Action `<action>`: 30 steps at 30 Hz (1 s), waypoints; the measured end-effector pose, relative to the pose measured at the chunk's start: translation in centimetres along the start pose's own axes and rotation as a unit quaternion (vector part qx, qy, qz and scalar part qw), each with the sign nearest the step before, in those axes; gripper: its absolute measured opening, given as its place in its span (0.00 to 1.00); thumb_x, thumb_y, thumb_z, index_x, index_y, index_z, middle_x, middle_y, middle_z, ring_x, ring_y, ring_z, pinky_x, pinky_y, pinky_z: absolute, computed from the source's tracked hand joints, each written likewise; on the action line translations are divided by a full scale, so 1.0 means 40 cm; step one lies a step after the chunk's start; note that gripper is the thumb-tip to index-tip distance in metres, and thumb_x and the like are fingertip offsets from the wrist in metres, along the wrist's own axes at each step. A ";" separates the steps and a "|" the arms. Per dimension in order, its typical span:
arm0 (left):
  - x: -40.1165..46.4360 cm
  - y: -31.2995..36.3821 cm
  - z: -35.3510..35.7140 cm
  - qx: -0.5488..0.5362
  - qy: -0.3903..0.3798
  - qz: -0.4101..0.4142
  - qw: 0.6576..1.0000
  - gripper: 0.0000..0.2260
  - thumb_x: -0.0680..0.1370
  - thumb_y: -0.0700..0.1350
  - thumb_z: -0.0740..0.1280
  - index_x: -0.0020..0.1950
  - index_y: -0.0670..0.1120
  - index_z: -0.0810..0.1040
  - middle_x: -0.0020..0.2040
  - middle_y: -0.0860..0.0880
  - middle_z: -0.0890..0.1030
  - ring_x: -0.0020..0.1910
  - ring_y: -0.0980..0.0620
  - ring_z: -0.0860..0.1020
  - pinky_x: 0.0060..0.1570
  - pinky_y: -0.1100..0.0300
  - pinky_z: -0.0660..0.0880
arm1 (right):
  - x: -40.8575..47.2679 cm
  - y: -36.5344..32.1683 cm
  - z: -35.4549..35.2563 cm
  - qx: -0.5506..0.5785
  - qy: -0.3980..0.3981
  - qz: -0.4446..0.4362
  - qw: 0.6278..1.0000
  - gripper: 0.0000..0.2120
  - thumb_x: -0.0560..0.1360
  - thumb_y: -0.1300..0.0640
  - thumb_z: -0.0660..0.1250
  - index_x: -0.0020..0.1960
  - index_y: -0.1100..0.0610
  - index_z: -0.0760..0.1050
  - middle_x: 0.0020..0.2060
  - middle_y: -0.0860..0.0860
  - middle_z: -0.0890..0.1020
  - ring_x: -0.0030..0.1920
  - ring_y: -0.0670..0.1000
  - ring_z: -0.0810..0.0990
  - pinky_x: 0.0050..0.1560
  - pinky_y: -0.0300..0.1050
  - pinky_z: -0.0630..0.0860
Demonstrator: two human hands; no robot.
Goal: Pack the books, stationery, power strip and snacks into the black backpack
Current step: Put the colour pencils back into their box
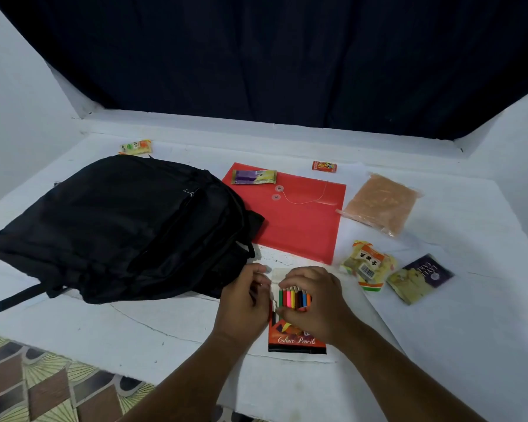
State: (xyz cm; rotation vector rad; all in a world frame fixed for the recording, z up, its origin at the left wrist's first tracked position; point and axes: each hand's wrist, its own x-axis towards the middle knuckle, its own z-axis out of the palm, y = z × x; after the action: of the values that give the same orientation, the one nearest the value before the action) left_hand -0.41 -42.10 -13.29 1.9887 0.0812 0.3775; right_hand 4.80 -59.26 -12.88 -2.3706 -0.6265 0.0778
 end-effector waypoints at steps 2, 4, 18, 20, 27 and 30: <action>0.002 -0.005 0.002 0.011 0.000 0.018 1.000 0.13 0.78 0.34 0.66 0.59 0.47 0.77 0.44 0.54 0.82 0.46 0.53 0.82 0.45 0.61 0.80 | -0.007 0.003 -0.003 0.001 -0.009 -0.013 1.000 0.22 0.66 0.37 0.70 0.58 0.42 0.78 0.57 0.36 0.76 0.60 0.39 0.69 0.66 0.45 0.64; 0.000 -0.012 0.005 0.023 -0.004 0.027 0.999 0.12 0.77 0.35 0.69 0.59 0.46 0.79 0.45 0.55 0.82 0.47 0.54 0.82 0.45 0.63 0.79 | -0.017 0.006 -0.007 0.008 -0.011 -0.027 1.000 0.21 0.68 0.38 0.69 0.59 0.42 0.78 0.58 0.36 0.76 0.61 0.37 0.69 0.66 0.43 0.64; 0.011 -0.036 0.013 0.238 -0.040 0.083 0.967 0.23 0.76 0.55 0.58 0.65 0.44 0.76 0.70 0.47 0.74 0.72 0.48 0.68 0.66 0.46 0.72 | -0.069 0.055 -0.019 -0.047 0.083 0.028 0.995 0.27 0.76 0.42 0.65 0.72 0.51 0.68 0.68 0.47 0.75 0.69 0.46 0.70 0.67 0.42 0.71; 0.017 -0.029 0.015 0.268 -0.052 0.077 0.959 0.20 0.77 0.56 0.55 0.62 0.46 0.73 0.72 0.48 0.71 0.73 0.51 0.66 0.65 0.50 0.70 | -0.067 0.058 -0.020 -0.055 0.081 0.022 0.995 0.26 0.76 0.41 0.63 0.71 0.49 0.68 0.68 0.46 0.75 0.68 0.45 0.70 0.67 0.42 0.71; 0.015 -0.047 0.013 0.192 -0.066 0.078 0.976 0.17 0.79 0.56 0.59 0.62 0.50 0.78 0.67 0.54 0.75 0.71 0.55 0.67 0.65 0.47 0.72 | -0.073 0.063 -0.022 0.030 0.087 0.043 0.995 0.27 0.73 0.42 0.69 0.70 0.44 0.68 0.62 0.40 0.76 0.64 0.41 0.71 0.62 0.40 0.75; 0.013 -0.049 0.013 0.134 -0.047 0.084 0.986 0.13 0.80 0.57 0.62 0.54 0.51 0.80 0.59 0.57 0.78 0.64 0.55 0.74 0.59 0.46 0.75 | -0.078 0.067 -0.018 0.017 0.088 0.042 0.995 0.27 0.72 0.38 0.68 0.68 0.45 0.71 0.61 0.40 0.77 0.61 0.41 0.73 0.59 0.38 0.76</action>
State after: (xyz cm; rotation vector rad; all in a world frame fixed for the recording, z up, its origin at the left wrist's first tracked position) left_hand 0.44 -41.57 -15.13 2.2851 -0.1004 0.3971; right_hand 3.33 -62.88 -14.35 -2.3385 -0.4379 -0.0815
